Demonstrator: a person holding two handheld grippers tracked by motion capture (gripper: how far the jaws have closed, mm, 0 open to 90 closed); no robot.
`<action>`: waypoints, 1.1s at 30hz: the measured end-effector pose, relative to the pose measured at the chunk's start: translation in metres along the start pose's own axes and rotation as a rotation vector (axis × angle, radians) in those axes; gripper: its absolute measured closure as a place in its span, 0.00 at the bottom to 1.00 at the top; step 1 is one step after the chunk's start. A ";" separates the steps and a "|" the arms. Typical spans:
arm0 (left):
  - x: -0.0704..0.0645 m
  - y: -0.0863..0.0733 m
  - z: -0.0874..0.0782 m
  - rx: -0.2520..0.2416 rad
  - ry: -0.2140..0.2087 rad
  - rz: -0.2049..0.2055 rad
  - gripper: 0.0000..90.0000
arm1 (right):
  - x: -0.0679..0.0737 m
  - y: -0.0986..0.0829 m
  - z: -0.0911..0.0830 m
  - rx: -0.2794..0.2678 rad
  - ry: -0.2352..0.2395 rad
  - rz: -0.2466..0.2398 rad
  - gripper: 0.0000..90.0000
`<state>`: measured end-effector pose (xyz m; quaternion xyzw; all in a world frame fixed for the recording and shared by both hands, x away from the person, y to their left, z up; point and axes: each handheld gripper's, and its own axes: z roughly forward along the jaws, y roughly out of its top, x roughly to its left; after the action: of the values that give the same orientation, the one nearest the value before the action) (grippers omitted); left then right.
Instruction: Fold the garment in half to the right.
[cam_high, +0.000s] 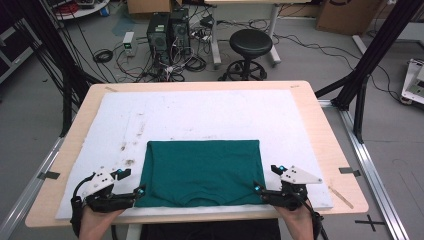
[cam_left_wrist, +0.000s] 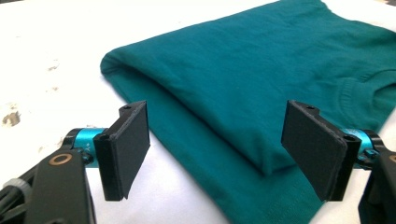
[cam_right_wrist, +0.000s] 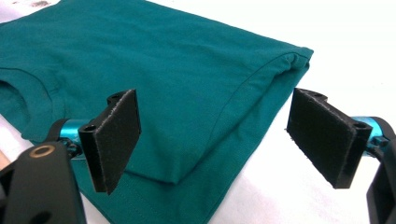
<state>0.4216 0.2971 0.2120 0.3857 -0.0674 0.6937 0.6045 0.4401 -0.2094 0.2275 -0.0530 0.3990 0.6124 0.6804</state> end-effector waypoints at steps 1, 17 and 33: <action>-0.001 0.000 0.001 0.003 0.011 -0.005 0.26 | 0.000 0.000 0.000 0.002 -0.001 0.001 0.20; -0.024 -0.007 0.029 0.049 0.094 -0.065 0.26 | 0.003 0.013 0.005 0.001 0.019 -0.013 0.20; -0.031 -0.016 0.035 0.147 0.155 -0.082 0.27 | 0.020 0.055 0.034 -0.024 0.096 -0.075 0.20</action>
<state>0.4506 0.2571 0.2114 0.3768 0.0463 0.6992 0.6058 0.4063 -0.1614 0.2615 -0.1054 0.4218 0.5880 0.6821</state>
